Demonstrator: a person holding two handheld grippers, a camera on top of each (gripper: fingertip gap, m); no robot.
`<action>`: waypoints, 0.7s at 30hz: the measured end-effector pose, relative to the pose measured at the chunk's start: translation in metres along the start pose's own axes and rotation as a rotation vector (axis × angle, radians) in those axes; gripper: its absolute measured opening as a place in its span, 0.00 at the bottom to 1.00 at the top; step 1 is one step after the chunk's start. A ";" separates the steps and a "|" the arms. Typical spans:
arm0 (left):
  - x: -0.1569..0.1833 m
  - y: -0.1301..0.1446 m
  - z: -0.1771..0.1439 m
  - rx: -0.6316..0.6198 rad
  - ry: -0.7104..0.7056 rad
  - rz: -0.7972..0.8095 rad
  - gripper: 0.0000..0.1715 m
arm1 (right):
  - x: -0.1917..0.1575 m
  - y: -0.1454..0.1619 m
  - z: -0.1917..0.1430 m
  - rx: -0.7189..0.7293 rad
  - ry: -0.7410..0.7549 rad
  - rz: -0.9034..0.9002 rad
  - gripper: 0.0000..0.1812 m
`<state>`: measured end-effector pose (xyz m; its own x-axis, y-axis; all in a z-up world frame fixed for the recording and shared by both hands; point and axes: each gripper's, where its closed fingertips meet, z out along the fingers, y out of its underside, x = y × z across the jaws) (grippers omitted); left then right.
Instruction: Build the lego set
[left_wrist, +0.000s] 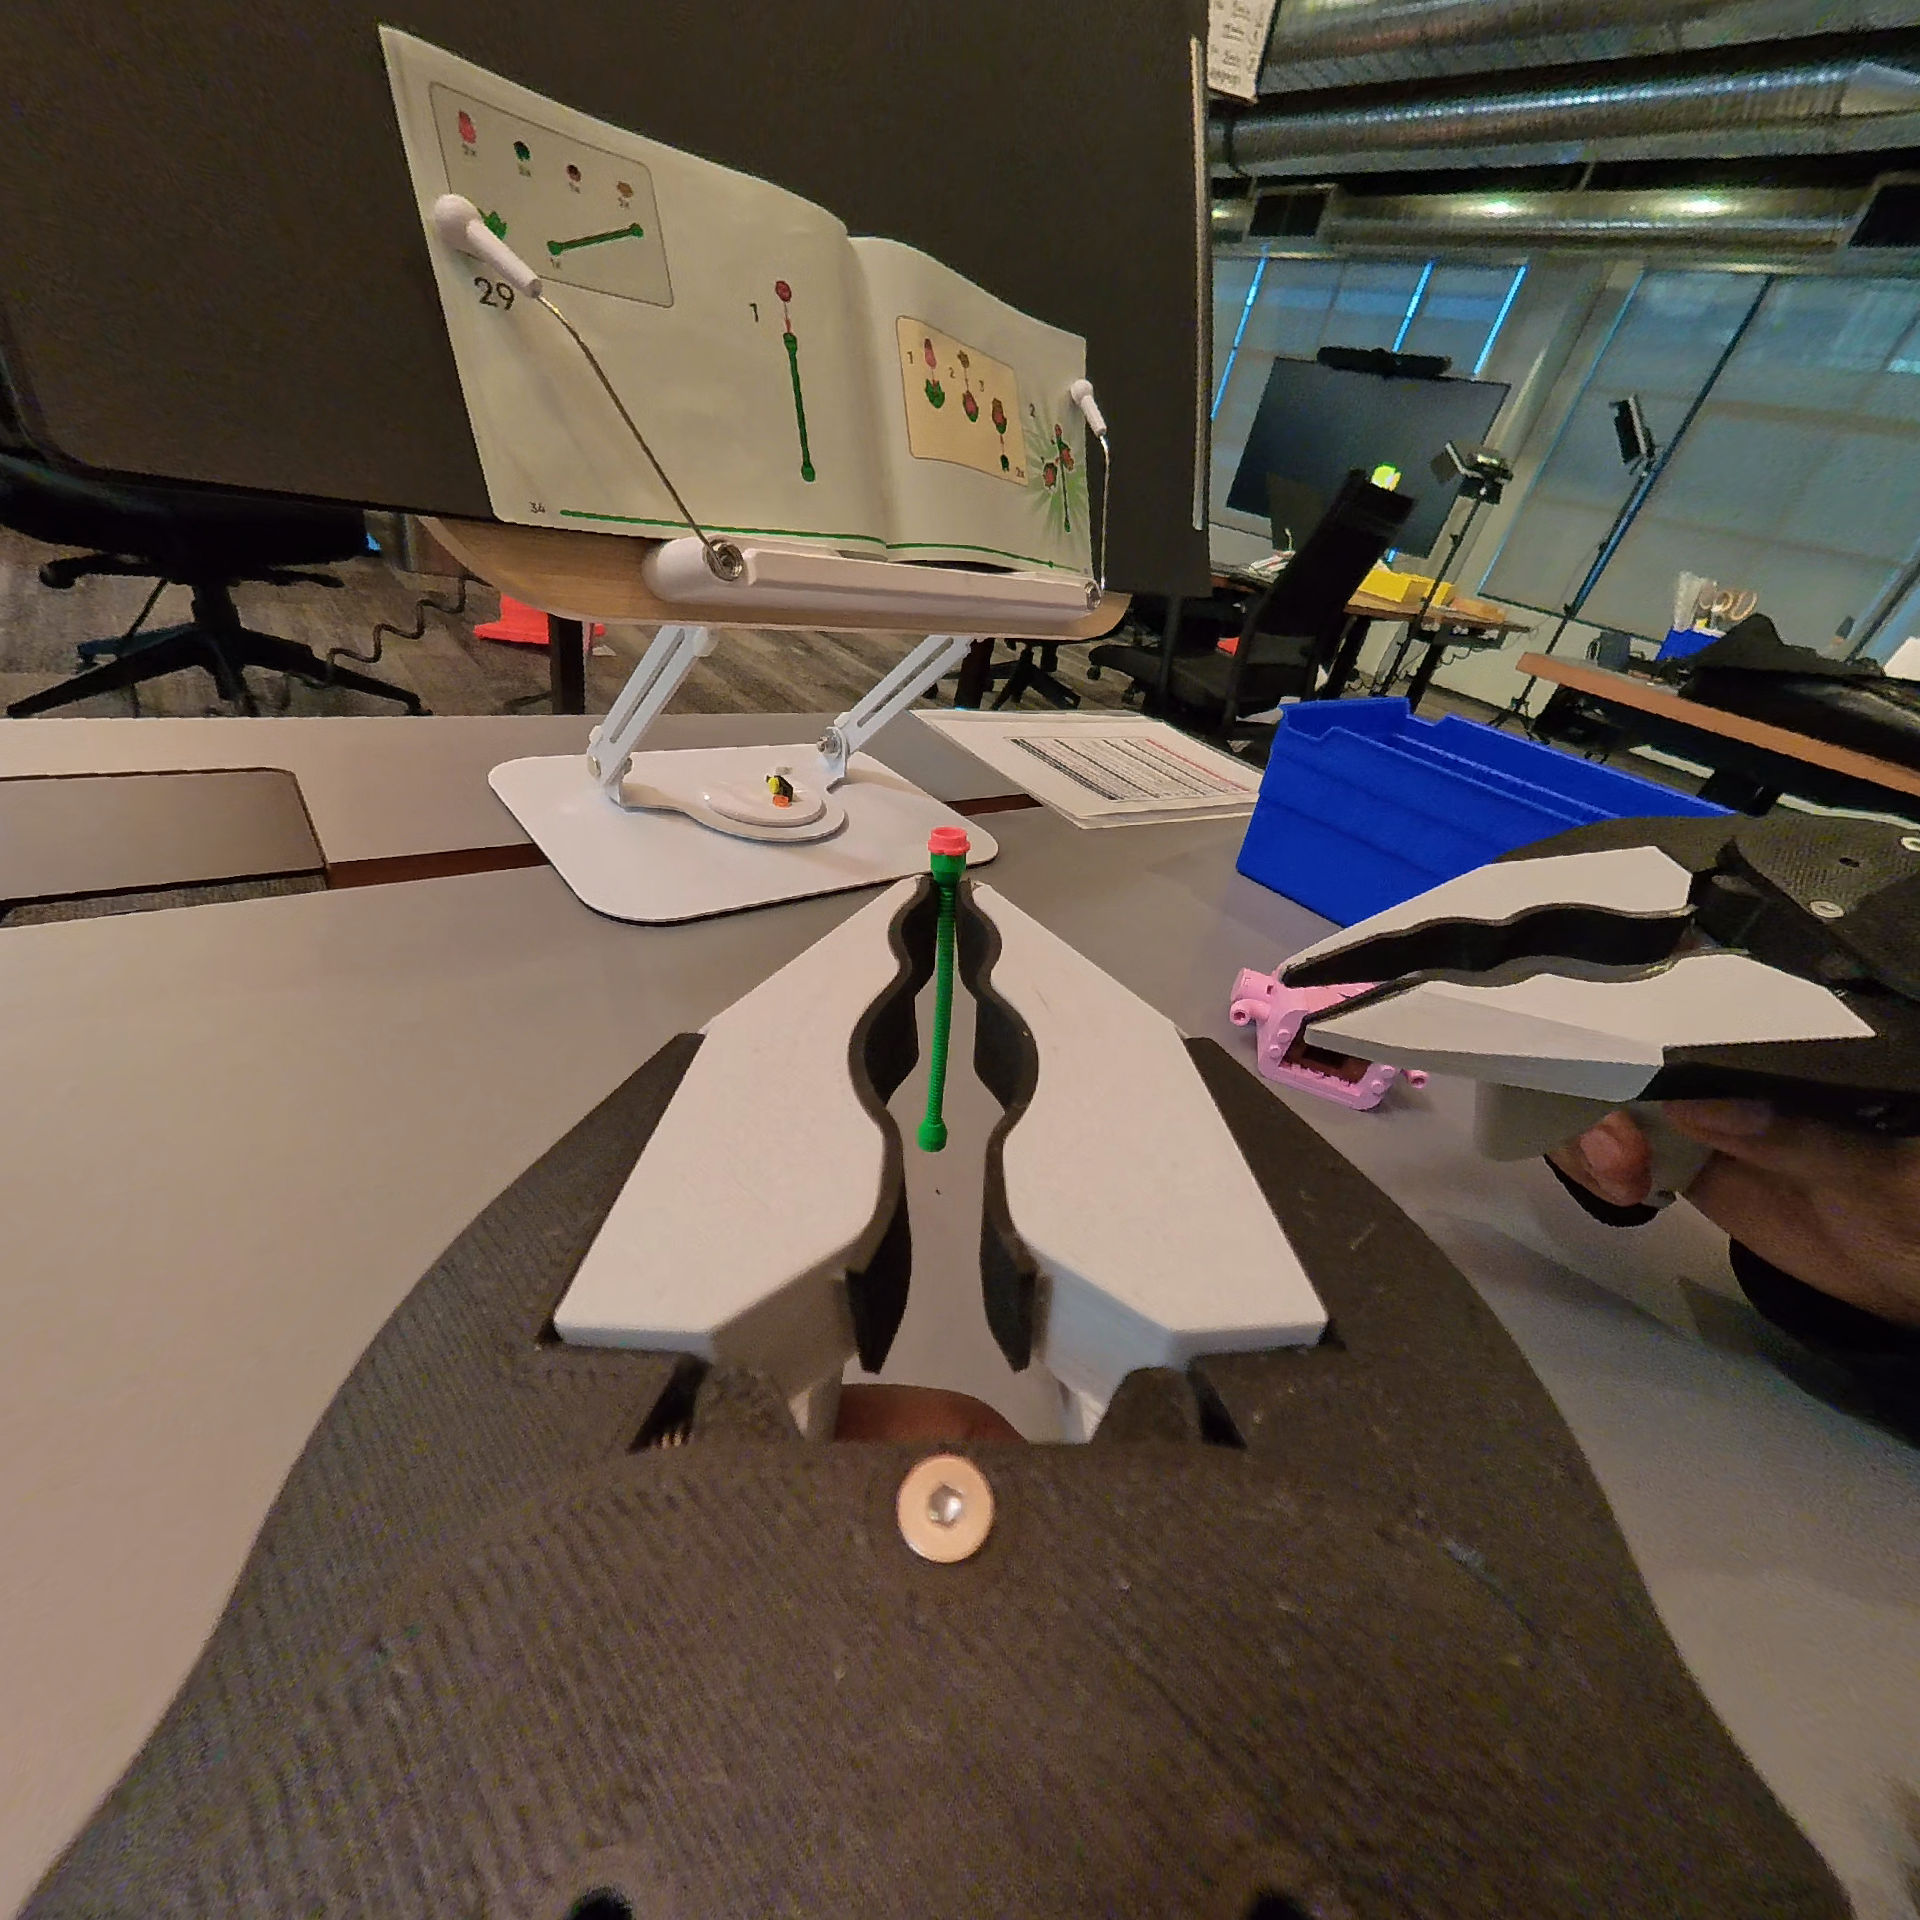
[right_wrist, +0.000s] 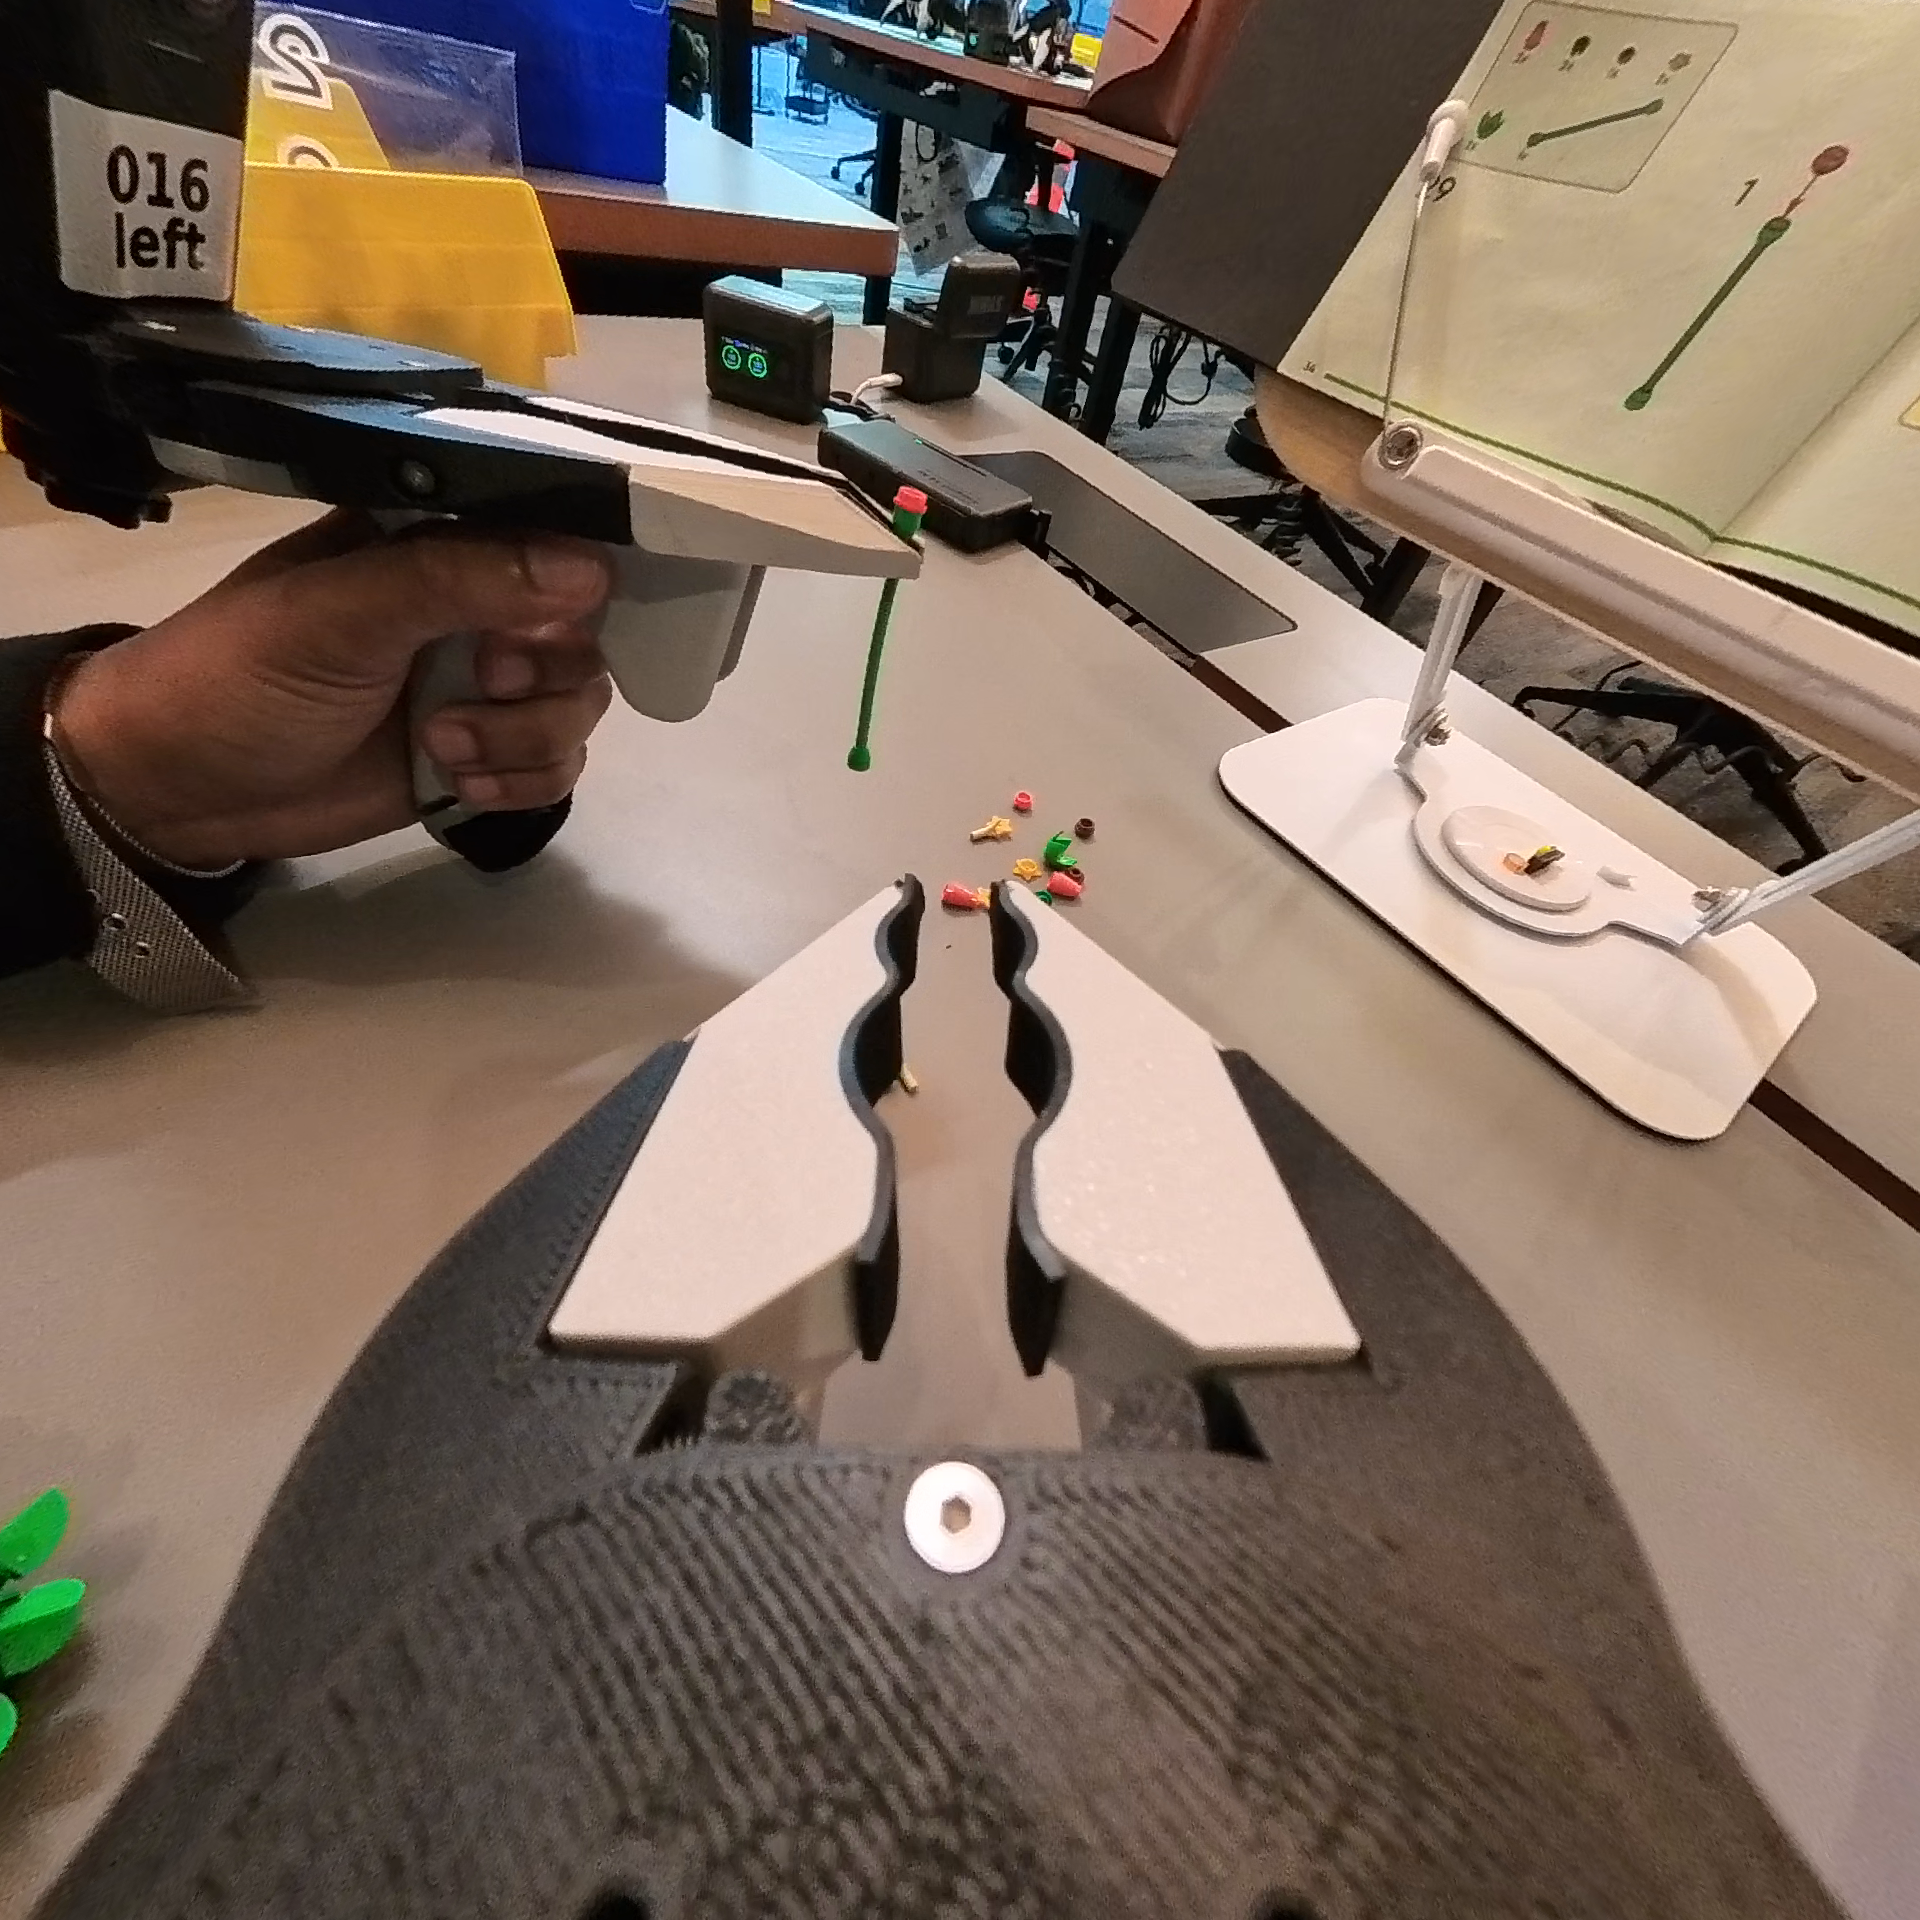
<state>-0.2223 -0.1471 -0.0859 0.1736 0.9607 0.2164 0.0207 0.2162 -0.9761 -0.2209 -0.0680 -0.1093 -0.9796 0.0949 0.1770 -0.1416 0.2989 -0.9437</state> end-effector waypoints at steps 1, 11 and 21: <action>0.000 0.000 0.000 0.000 0.001 -0.001 0.00 | 0.000 0.000 0.000 0.000 0.000 -0.001 0.07; 0.000 0.000 0.000 -0.001 0.001 -0.004 0.00 | 0.002 -0.003 -0.002 0.017 0.000 0.018 0.06; -0.001 -0.001 -0.001 0.002 0.001 -0.004 0.00 | 0.027 -0.001 -0.017 0.032 0.007 0.138 0.07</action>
<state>-0.2217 -0.1485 -0.0848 0.1743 0.9597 0.2203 0.0190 0.2204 -0.9752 -0.2450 -0.0499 -0.0993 -0.9891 0.1398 0.0468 -0.0101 0.2525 -0.9676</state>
